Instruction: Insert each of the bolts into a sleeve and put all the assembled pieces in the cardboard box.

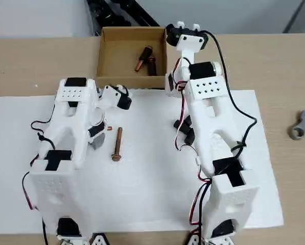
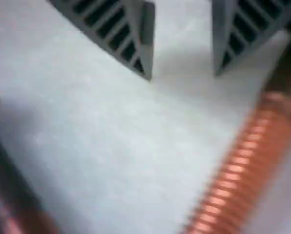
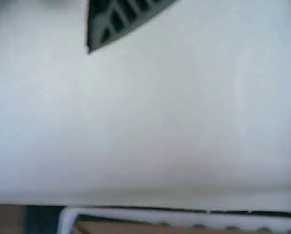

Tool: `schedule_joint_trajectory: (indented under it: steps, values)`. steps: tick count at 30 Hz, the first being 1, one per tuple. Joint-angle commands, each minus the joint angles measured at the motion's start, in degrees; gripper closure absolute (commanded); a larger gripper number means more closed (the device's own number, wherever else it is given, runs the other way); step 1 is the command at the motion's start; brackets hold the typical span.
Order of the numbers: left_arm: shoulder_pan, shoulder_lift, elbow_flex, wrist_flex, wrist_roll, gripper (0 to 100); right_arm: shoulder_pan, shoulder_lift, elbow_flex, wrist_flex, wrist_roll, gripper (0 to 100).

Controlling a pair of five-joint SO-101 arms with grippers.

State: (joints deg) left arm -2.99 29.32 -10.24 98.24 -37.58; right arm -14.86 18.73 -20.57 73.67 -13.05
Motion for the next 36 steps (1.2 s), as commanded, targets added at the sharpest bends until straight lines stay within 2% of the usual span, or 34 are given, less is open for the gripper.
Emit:
schedule_joint_trajectory:
  steps: [1,8,16,21,31,36]
  values:
    - [0.0,-0.4,-6.4,2.2,1.1,92,0.0,-3.7,-2.7,0.2,-0.4,85.5]
    - [3.3,-6.2,-3.4,2.3,10.7,92,0.2,-3.7,-2.7,0.0,-0.4,85.5]
    - [9.0,-8.9,-0.2,2.2,35.3,92,0.0,-3.6,-2.7,-0.4,-0.4,85.5]
    - [9.1,-8.9,-0.3,2.2,43.8,92,0.0,-3.6,-2.7,-0.4,-0.4,85.5]
    - [13.3,-8.8,-0.3,2.1,52.7,92,0.0,-3.6,-2.7,-0.4,-0.4,85.5]
    - [15.4,-8.4,-0.3,2.1,52.7,92,0.0,-3.6,-2.7,-0.4,-0.4,85.5]
